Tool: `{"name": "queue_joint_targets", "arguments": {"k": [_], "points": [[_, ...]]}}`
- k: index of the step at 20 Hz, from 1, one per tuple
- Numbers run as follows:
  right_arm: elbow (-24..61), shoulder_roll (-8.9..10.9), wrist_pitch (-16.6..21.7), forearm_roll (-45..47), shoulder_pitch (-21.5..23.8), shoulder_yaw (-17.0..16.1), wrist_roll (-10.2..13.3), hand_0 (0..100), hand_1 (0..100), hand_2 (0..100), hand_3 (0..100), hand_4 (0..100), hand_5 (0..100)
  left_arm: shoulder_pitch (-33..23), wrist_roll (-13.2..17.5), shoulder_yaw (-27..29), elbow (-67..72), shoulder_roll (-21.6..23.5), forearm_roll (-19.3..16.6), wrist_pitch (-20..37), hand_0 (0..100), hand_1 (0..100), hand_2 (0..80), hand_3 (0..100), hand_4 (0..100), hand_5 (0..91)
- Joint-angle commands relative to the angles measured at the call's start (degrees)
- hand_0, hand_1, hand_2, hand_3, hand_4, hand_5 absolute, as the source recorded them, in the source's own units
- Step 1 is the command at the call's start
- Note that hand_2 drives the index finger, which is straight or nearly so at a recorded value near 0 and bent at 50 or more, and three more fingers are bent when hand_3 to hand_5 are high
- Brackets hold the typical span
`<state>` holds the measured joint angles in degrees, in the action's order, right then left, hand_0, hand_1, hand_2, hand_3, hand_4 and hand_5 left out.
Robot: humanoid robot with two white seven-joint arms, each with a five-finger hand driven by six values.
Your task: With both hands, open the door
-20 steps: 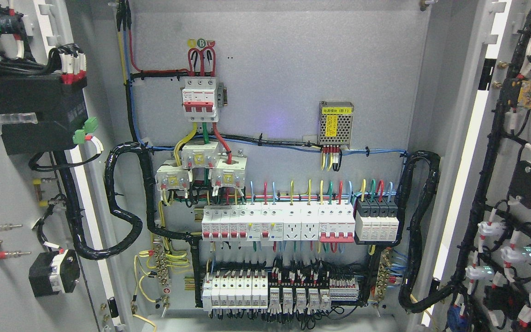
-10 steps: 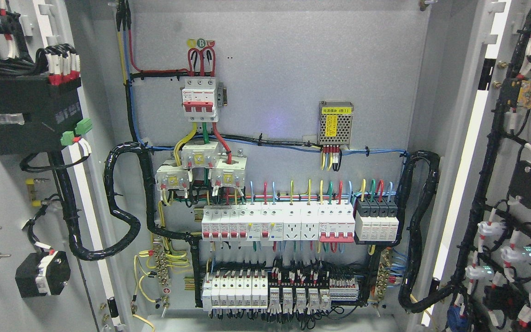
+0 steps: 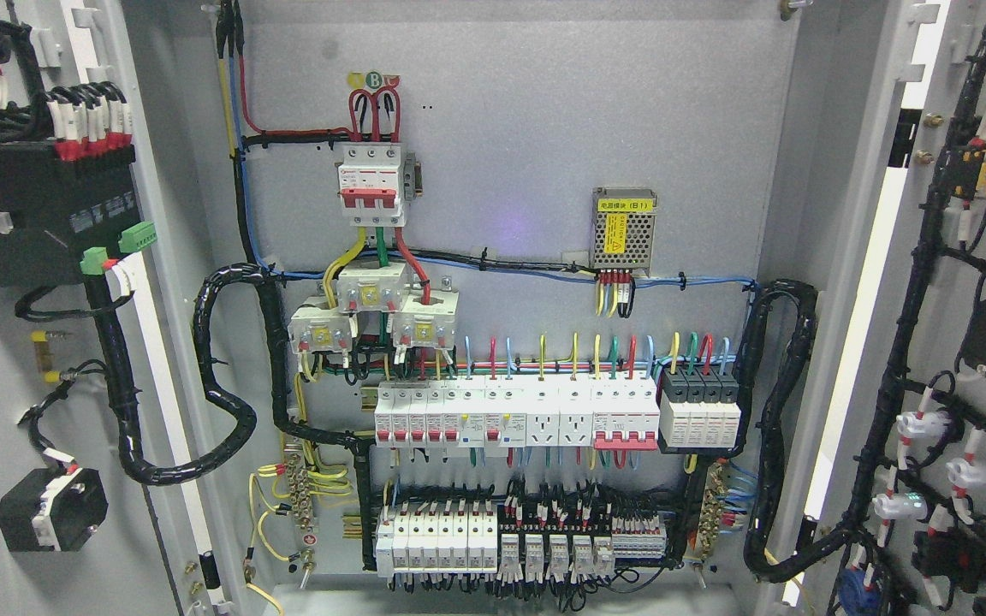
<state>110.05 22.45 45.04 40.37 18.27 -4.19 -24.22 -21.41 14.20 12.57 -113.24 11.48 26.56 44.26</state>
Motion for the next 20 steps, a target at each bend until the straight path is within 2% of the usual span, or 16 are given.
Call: {"name": "queue_joint_targets", "arguments": {"k": [1, 6, 9, 12, 20], "points": [[-0.1, 0.40, 1.5, 1.9, 2.9, -6.5, 0.0, 39, 0, 0, 0, 0, 0, 0.8, 0.0, 6.8, 7.6, 3.0, 2.1, 37.7, 0, 0, 0.0, 0, 0, 0.0], [-0.2, 0.49, 1.5, 5.1, 4.0, -7.8, 0.0, 39, 0, 0, 0, 0, 0, 2.1, 0.0, 9.9, 11.0, 6.2, 6.3, 35.7, 0, 0, 0.0, 0, 0, 0.0], [-0.4, 0.58, 1.5, 5.2, 4.0, -8.9, 0.0, 39, 0, 0, 0, 0, 0, 3.8, 0.0, 10.6, 14.3, 7.6, 6.6, 35.7, 0, 0, 0.0, 0, 0, 0.0], [-1.2, 0.93, 1.4, 5.3, 4.0, -9.3, 0.0, 39, 0, 0, 0, 0, 0, 5.0, 0.0, 11.9, 15.7, 8.7, 8.8, 35.5, 0, 0, 0.0, 0, 0, 0.0], [-2.0, 1.19, 1.2, 8.8, 5.2, -10.5, 0.0, 39, 0, 0, 0, 0, 0, 9.3, 0.0, 14.3, 21.6, 12.2, 10.1, 29.5, 0, 0, 0.0, 0, 0, 0.0]]}}
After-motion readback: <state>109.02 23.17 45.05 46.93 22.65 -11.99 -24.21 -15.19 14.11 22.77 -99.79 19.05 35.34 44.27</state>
